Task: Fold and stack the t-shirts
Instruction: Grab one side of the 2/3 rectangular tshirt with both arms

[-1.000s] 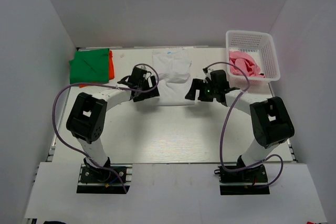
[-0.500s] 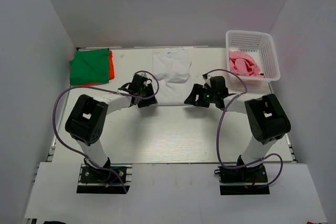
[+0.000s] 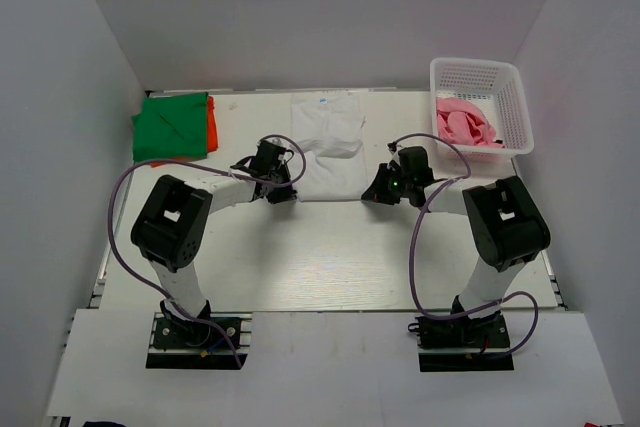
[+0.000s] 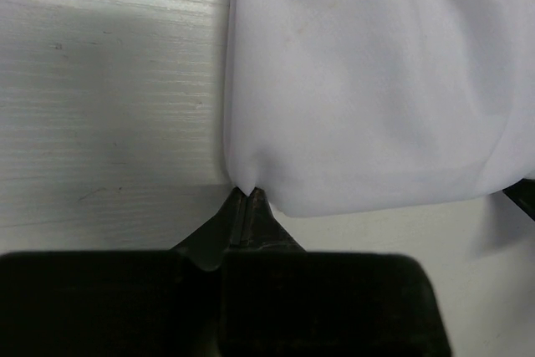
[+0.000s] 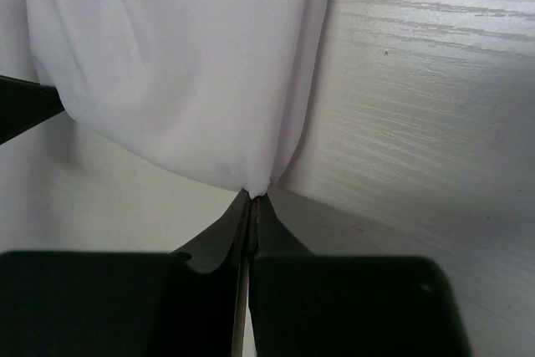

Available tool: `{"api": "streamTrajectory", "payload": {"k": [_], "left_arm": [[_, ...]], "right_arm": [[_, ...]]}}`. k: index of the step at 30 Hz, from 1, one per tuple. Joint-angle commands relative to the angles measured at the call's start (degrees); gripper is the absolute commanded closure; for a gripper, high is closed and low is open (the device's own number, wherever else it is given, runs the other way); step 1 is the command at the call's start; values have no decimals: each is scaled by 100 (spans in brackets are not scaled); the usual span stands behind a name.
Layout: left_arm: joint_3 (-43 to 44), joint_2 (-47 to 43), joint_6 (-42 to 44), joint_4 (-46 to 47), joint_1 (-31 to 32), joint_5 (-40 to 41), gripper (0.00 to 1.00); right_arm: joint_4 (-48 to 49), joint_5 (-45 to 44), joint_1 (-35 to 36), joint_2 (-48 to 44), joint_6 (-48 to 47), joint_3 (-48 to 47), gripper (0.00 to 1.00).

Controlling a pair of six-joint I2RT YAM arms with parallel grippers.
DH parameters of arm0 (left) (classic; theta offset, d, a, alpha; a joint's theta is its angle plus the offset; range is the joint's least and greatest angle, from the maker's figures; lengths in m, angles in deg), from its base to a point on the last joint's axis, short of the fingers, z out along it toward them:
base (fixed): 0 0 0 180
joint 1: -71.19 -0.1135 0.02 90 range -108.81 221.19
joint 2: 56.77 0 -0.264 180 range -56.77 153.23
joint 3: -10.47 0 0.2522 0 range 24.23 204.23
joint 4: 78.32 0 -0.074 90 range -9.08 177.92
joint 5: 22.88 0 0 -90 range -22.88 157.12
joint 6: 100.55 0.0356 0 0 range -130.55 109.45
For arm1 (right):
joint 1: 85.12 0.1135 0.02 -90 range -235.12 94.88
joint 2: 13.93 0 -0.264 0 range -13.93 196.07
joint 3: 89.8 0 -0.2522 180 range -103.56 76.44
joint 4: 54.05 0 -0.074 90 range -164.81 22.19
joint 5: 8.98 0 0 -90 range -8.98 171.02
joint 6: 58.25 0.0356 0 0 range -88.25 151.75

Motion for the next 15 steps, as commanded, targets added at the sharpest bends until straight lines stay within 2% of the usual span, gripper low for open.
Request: {"api": "streamTrajectory", "payload": {"k": [1,8,11,15], "left_arm": [[-9,-231,-11,-334,77,53,100],[-142,-890,50,-685,208,-394,100],[-299,-1206,51,-799,340,-676,100],[-615,-2083,51,-1054,524,-948,100]], "right_arm": [[208,-165,29,-152,-115,-2,100],[174,2,100,-951,-519,410,100],[-97,-68,179,-1592,-712,569,100],[-476,-147,345,-2794,-862,1035,100]]}}
